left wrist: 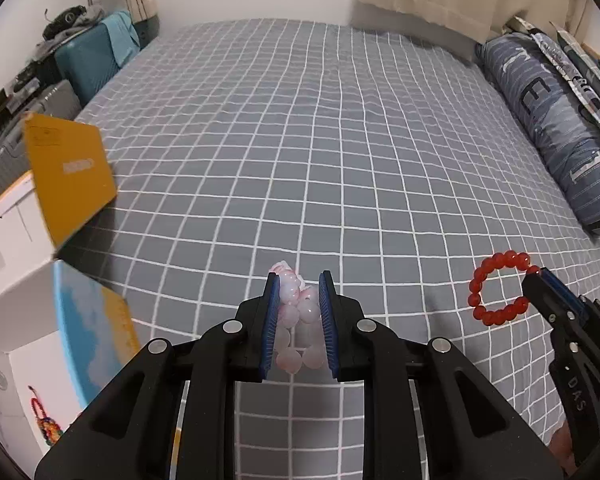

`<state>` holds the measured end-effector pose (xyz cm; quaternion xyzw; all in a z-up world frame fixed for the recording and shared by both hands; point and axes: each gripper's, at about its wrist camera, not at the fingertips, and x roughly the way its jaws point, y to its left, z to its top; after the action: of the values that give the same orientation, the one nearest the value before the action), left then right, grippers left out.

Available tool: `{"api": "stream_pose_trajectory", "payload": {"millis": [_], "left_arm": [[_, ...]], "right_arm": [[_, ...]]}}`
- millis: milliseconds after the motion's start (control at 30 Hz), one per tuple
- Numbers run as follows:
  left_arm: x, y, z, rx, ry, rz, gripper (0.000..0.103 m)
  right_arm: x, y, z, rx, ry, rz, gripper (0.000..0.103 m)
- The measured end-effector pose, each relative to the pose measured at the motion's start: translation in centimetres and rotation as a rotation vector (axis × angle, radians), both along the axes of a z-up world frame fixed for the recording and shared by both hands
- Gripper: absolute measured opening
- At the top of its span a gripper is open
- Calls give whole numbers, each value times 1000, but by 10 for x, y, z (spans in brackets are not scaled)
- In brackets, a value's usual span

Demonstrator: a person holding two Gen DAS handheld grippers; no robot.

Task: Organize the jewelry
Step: 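Lift both bead bracelets and carry them over the box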

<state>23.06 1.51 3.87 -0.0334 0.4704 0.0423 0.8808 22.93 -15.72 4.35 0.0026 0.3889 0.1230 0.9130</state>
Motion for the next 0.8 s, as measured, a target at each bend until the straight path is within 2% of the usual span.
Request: {"api": "stream_pose_trajectory", "payload": {"millis": [167, 400, 600, 800], "left_arm": [[-22, 15, 17, 40, -35, 11, 20], [-61, 47, 44, 44, -88, 26, 20], [-98, 88, 67, 51, -130, 71, 20], [-137, 145, 72, 33, -139, 133, 20]], "right_arm": [[-21, 16, 23, 12, -35, 34, 13], [-53, 53, 49, 22, -88, 115, 13], [-76, 102, 69, 41, -128, 230, 13], [-100, 164, 79, 55, -148, 358, 13]]}}
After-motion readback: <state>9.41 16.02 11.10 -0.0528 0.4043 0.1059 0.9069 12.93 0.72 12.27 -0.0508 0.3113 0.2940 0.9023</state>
